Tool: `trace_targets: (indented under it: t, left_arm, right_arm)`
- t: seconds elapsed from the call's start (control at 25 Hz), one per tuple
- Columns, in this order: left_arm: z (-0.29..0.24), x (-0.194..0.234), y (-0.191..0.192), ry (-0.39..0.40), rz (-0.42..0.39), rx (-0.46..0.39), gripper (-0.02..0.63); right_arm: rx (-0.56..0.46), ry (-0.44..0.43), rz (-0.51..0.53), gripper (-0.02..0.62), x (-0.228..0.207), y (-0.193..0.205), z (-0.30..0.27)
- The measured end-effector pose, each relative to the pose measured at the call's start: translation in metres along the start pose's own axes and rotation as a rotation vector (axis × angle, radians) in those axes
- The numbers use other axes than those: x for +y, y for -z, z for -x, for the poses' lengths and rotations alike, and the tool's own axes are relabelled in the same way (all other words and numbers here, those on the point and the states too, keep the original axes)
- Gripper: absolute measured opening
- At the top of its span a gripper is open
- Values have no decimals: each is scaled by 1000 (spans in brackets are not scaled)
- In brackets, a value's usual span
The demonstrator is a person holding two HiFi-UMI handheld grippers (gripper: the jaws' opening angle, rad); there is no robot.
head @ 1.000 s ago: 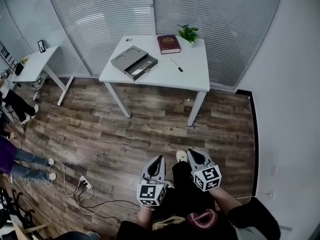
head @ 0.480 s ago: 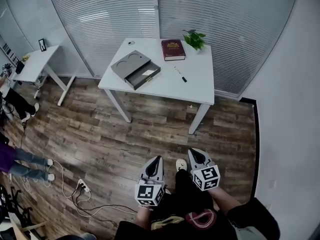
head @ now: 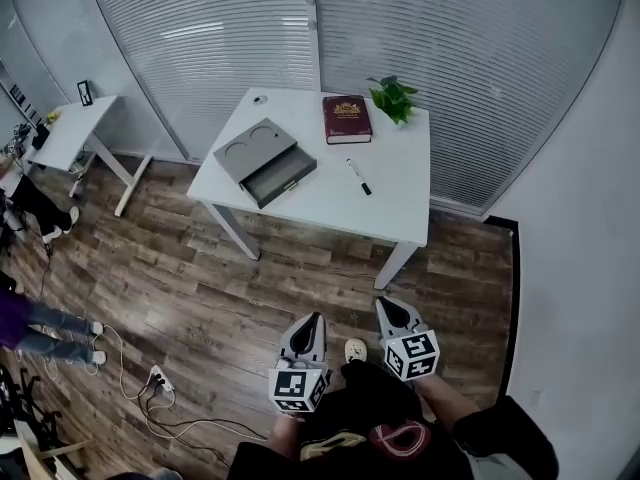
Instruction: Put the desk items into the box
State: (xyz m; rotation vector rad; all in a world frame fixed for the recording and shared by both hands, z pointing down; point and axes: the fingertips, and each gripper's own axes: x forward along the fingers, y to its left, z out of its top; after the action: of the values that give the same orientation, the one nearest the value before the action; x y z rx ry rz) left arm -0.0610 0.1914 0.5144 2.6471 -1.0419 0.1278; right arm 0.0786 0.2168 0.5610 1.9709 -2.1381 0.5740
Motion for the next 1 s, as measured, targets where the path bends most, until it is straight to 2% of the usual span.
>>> trace_targets:
  t: [0.64, 1.0]
  left_arm:
    - [-88, -13, -12, -72, 14, -27, 21]
    - [-115, -9, -19, -88, 35, -41, 20]
  right_arm:
    - [18, -88, 3, 11, -73, -29, -52]
    - [27, -86, 20, 11, -96, -40, -68]
